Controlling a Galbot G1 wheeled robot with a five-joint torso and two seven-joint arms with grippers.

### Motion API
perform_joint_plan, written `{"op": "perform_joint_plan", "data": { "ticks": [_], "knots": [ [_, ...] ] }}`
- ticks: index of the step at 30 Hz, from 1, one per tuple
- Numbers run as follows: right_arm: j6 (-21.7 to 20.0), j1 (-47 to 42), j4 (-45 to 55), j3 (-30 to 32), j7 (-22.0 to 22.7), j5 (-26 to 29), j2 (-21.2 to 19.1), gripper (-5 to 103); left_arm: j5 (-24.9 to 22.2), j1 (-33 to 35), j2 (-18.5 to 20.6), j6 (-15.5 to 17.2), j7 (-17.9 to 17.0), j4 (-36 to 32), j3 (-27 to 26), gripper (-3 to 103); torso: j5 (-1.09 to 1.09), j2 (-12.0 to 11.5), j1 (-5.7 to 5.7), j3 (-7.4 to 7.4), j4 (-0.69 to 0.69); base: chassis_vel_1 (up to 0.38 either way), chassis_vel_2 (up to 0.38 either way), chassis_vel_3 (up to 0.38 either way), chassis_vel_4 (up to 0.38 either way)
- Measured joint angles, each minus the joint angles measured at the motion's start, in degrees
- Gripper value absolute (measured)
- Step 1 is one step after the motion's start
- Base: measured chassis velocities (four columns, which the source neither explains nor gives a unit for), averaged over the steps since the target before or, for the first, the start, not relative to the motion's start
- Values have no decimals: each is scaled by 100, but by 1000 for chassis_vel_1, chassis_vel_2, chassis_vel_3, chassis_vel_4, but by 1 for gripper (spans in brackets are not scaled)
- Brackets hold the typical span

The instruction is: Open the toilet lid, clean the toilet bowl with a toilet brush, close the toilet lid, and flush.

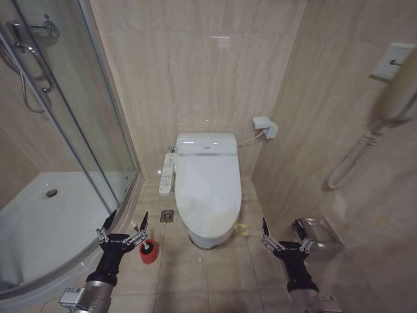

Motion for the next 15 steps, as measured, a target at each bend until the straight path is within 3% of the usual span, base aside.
{"op": "perform_joint_plan", "data": {
  "ticks": [4,15],
  "knots": [
    [34,48,-136,73,242,-210,-21,100,0,-1,0,0,0,0,-1,100,4,-1,2,1,1,-149,135,130,-134],
    [94,162,-698,-60,162,-208,-157,100,0,1,0,0,1,0,0,100,3,2,-6,-2,0,-11,-1,-2,3]
  ]
}}
